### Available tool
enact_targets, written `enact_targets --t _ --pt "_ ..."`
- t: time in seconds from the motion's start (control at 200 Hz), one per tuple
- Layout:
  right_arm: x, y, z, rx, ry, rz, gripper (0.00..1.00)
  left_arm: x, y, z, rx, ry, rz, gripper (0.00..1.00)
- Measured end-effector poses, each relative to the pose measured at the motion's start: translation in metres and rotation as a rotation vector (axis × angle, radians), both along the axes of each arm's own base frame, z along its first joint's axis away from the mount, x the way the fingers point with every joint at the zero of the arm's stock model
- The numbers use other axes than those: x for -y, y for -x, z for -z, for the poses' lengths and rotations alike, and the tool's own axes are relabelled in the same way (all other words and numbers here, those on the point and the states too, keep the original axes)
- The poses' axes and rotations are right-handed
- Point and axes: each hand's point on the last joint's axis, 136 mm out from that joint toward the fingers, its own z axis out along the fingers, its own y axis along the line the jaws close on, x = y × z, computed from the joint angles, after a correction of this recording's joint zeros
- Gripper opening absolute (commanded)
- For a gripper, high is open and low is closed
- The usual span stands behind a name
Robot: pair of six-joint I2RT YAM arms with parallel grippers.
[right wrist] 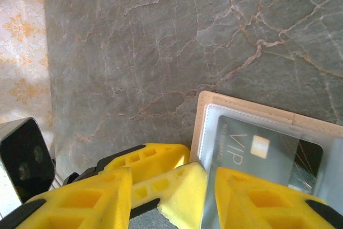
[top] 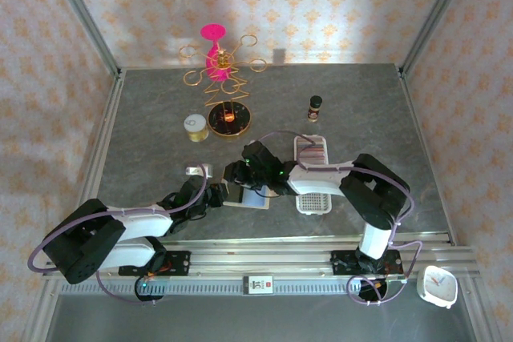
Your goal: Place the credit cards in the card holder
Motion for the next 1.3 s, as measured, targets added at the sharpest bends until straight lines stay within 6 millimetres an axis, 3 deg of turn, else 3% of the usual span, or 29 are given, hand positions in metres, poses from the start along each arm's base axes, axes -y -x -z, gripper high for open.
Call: enact_targets --t 0.15,0.345,0.541,0.666,0.876,1.296 --pt "0.006 -0.007 -0.003 0.048 0.076 0.023 0.45 0.000 0.000 0.000 -0.002 0.005 -0.004 0.25" --pt "0.038 -0.001 -0.006 0.074 0.187 0.056 0.46 0.000 0.000 0.000 -0.002 0.005 -0.005 0.25" --pt "0.069 0.011 0.019 0.038 0.310 0.069 0.47 0.000 0.000 0.000 -0.002 0.005 -0.005 0.25" --pt "0.078 0.016 0.032 0.013 0.360 0.066 0.47 0.000 0.000 0.000 -0.001 0.005 -0.005 0.25" --pt "0.077 0.018 0.043 0.001 0.383 0.056 0.48 0.000 0.000 0.000 -0.001 0.006 -0.004 0.25" --pt "0.041 0.016 0.039 -0.020 0.241 0.023 0.48 0.001 0.001 0.000 0.003 0.007 -0.003 0.24"
